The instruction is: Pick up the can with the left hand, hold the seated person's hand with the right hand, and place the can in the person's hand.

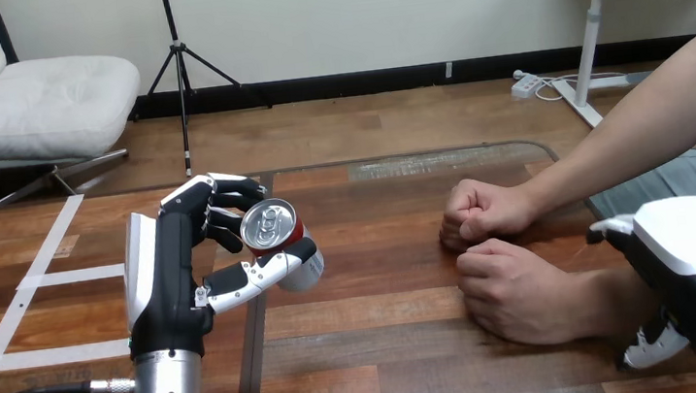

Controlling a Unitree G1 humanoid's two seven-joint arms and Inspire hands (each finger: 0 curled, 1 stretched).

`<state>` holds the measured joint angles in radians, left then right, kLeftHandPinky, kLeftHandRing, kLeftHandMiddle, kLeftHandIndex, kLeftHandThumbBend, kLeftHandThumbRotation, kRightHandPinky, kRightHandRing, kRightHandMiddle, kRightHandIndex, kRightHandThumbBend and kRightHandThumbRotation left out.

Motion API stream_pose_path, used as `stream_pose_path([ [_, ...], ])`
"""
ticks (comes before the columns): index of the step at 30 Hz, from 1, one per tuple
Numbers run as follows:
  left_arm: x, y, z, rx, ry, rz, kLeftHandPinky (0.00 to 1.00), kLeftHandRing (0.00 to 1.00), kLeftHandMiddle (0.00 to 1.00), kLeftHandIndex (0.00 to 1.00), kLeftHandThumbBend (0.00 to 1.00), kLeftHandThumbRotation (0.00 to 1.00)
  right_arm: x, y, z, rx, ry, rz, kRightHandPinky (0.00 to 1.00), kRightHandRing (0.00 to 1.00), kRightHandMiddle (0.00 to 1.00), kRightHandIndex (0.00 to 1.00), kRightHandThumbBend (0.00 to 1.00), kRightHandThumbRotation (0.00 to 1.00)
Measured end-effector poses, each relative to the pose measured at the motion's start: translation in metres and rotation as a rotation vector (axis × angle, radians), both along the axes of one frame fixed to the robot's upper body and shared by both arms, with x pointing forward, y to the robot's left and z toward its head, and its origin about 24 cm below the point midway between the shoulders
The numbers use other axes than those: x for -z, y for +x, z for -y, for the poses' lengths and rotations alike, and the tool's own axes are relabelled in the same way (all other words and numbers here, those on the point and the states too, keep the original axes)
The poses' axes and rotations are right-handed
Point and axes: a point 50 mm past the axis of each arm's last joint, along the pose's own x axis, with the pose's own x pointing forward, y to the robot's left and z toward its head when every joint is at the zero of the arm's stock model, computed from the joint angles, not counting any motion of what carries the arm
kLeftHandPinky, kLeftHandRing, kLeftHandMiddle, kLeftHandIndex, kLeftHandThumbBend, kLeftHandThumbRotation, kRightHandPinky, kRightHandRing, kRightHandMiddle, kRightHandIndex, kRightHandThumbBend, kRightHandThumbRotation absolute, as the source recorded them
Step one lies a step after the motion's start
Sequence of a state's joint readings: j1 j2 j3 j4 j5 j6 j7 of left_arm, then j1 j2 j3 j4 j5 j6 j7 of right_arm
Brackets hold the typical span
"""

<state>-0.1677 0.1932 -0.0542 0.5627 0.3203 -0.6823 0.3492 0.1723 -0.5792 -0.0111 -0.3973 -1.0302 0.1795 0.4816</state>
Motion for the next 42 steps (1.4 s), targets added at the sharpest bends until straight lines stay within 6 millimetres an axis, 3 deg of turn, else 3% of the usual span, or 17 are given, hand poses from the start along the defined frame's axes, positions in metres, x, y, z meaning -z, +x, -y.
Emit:
stream_pose_path([
  [42, -0.001, 0.0, -0.004, -0.01, 0.004, 0.003, 0.36, 0.41, 0.48, 0.53, 0.69, 0.0, 0.013, 0.021, 0.001, -0.02, -0.066, -0.129, 0.89, 0.88, 0.87, 0.83, 0.81, 0.06],
])
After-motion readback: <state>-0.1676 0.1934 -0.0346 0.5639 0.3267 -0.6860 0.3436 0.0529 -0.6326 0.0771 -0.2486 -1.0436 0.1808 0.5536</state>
